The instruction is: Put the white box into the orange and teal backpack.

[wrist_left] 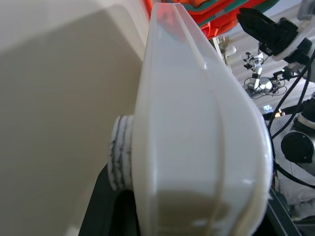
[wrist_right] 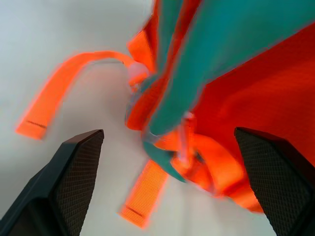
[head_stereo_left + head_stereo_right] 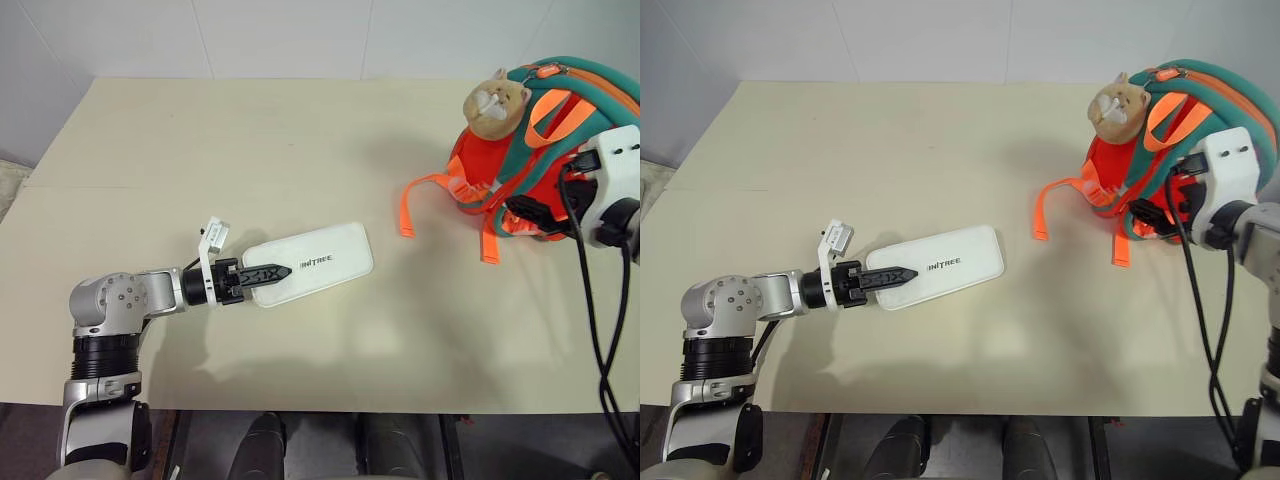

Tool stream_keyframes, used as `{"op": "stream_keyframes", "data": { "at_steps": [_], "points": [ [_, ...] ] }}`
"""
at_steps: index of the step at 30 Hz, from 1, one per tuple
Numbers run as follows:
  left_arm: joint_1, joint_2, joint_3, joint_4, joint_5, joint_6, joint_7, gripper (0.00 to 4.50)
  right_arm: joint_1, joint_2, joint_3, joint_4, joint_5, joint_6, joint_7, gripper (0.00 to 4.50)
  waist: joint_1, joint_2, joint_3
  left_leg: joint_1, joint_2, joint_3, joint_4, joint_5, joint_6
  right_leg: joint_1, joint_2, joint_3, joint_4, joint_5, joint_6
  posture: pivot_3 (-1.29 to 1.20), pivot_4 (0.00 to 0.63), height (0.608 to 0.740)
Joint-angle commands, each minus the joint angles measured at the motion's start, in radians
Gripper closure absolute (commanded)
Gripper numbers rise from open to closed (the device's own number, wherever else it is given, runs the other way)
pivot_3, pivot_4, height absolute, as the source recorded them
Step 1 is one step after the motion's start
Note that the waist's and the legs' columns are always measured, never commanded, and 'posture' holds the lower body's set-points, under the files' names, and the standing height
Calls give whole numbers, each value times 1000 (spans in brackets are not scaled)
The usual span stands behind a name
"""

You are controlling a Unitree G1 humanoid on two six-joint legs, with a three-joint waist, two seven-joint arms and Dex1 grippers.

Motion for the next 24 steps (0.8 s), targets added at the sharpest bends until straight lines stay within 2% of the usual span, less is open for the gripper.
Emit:
{"op": "stream_keyframes", "data": {
  "at_steps": [1, 11, 14, 19, 24],
  "points": [
    [-5, -9, 25, -20, -25, -18, -1, 3208, -70, 37, -18, 48, 5, -58, 0, 0, -4, 0, 0, 0, 0, 0, 0, 0, 0, 0, 0, 0, 0, 0, 0, 0, 150, 740],
    [4, -38, 44, -28, -29, -28, 28, 3208, -195, 162, 44, 366, -110, -361, 1, 0, -17, 0, 0, 0, 0, 0, 0, 1, -2, -1, 0, 0, 2, 0, 0, 0, 150, 740],
    [5, -48, 54, -31, -33, -31, 40, 3208, -199, 224, 71, 456, -157, -528, 11, 590, -19, 0, 0, 0, 0, 0, 0, 2, -2, -1, 0, 0, 3, 0, 0, 0, 150, 740],
    [5, -58, 68, -32, -35, -35, 51, 3208, -215, 343, 47, 561, -132, -727, 52, 2280, -23, 0, 0, 1, 0, 0, 1, 3, -3, -1, 0, 0, 4, 0, 0, 0, 150, 740],
    [-1, -46, 86, -27, -35, -45, 52, 3208, -234, 419, 34, 588, -98, -837, 95, 3918, -31, 0, 0, 2, 0, 0, 1, 4, -4, -1, 0, 0, 6, 0, 0, 0, 150, 740]
  ]
}}
